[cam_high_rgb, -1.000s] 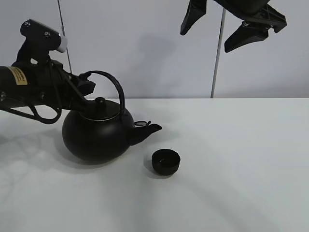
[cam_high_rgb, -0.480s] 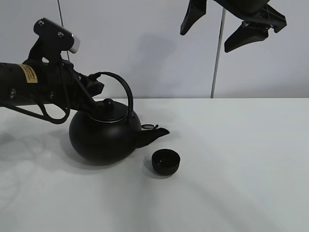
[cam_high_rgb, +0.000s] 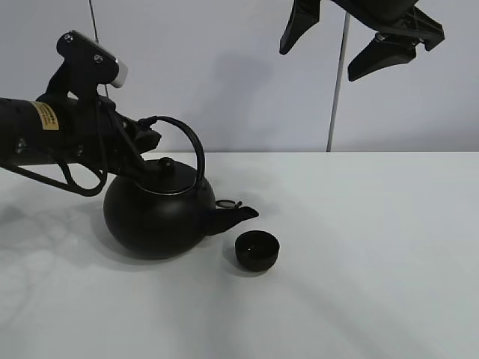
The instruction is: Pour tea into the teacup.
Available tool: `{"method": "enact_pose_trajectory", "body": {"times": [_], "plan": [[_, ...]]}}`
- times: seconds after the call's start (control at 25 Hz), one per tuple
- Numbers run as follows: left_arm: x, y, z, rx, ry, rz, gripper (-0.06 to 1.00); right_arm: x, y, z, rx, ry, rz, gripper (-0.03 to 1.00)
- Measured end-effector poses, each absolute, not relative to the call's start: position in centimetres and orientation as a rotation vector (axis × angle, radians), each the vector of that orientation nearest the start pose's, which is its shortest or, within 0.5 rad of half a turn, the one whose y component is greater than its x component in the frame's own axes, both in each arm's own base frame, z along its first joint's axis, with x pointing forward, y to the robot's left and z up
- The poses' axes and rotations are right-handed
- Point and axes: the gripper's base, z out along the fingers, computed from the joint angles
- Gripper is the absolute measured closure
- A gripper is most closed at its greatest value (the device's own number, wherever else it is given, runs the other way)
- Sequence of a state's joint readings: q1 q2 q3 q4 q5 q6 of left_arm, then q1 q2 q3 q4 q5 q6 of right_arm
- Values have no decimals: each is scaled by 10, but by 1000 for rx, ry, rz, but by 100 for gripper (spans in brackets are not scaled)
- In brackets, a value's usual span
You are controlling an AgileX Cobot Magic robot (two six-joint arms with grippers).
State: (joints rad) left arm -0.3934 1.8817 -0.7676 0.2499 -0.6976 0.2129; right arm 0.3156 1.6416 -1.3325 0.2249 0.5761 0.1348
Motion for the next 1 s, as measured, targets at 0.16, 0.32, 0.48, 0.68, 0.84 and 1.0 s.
{"method": "enact_pose_trajectory", "body": {"times": [0.16,0.32,0.48,0.68,0.84,1.0], "plan": [[324,-150,147,854,1713,-137,84,350,126,304,-50,2396,450,36],[324,-150,147,866,1707,-126,84,350,126,304,-50,2396,450,36],[324,-150,147,879,1701,-117,84,350,126,304,-50,2396,450,36],[323,-152,147,887,1696,-117,84,350,126,304,-50,2396,450,36],[323,-153,147,893,1692,-114,84,350,126,304,-50,2396,450,36],[323,-153,147,904,1686,-106,84,350,126,304,-50,2396,450,36]]}}
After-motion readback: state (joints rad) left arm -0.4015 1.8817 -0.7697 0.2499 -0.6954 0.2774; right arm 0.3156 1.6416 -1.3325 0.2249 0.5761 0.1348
